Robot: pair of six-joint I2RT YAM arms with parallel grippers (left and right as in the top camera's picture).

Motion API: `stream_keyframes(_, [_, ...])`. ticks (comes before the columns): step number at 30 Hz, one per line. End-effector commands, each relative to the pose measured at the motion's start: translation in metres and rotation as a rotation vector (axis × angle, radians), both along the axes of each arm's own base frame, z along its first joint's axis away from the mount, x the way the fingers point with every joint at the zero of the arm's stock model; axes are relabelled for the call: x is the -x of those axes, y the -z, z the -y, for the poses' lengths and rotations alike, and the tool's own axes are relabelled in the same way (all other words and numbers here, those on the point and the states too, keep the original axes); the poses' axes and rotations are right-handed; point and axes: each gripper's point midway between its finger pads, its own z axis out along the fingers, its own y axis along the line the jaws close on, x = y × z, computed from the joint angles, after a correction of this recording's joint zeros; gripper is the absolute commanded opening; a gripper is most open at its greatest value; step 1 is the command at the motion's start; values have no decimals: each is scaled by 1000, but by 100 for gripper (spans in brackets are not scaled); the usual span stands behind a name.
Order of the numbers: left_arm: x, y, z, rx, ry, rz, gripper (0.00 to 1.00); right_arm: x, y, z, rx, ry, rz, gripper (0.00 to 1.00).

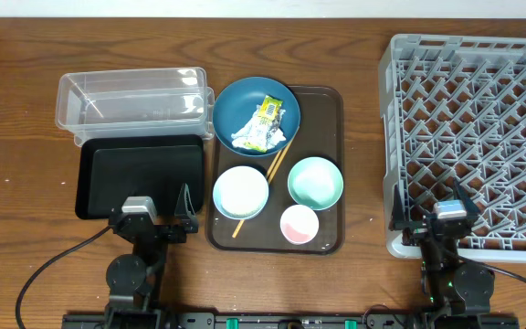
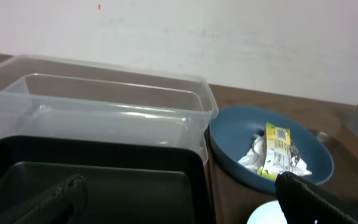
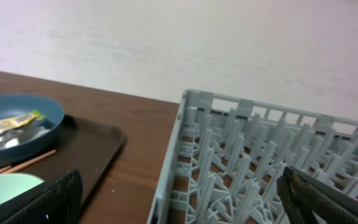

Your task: Sort waste into correct bins and load items into the dishwasher rack

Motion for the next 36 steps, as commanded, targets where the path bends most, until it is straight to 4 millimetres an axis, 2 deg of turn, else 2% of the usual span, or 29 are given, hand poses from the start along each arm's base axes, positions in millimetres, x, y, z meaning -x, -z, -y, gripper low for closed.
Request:
stream_keyframes(1, [0,0,-4,-15,-20,-36,99,1,-13,11,4,64,22,99])
stream_keyframes(8, [-11,-19,-3,-24,-18,-170,99,-3,-49,21,-45,120,13,99])
stream_keyframes(11, [-20,-28,-2,-33,-17,-278,99,-13,-65,20,-41,119,-36,99])
stream_keyframes(15, [-32,-37,4,-36,13,-442,99,-33,-73,17,-31,111,-175,99])
stream_keyframes(18, [-35,-40,9,-34,39,-595,98,-51,-72,11,-21,83,-312,99])
stream_keyframes(22, [-31,-40,9,-41,43,-777,99,-70,-60,3,-16,43,-494,99])
stream_keyframes(26, [-29,-40,14,-29,67,-860,99,-84,-47,1,-11,38,-615,99])
stream_keyframes(30, [-35,-45,21,-8,103,-827,99,-88,-38,-2,-14,24,-657,99])
stream_keyframes(33, [-49,-54,23,17,97,-764,99,-89,-40,-2,-15,21,-650,99])
stream_keyframes(36, [-68,-66,36,50,159,-687,99,-90,-42,-2,-16,20,-641,99])
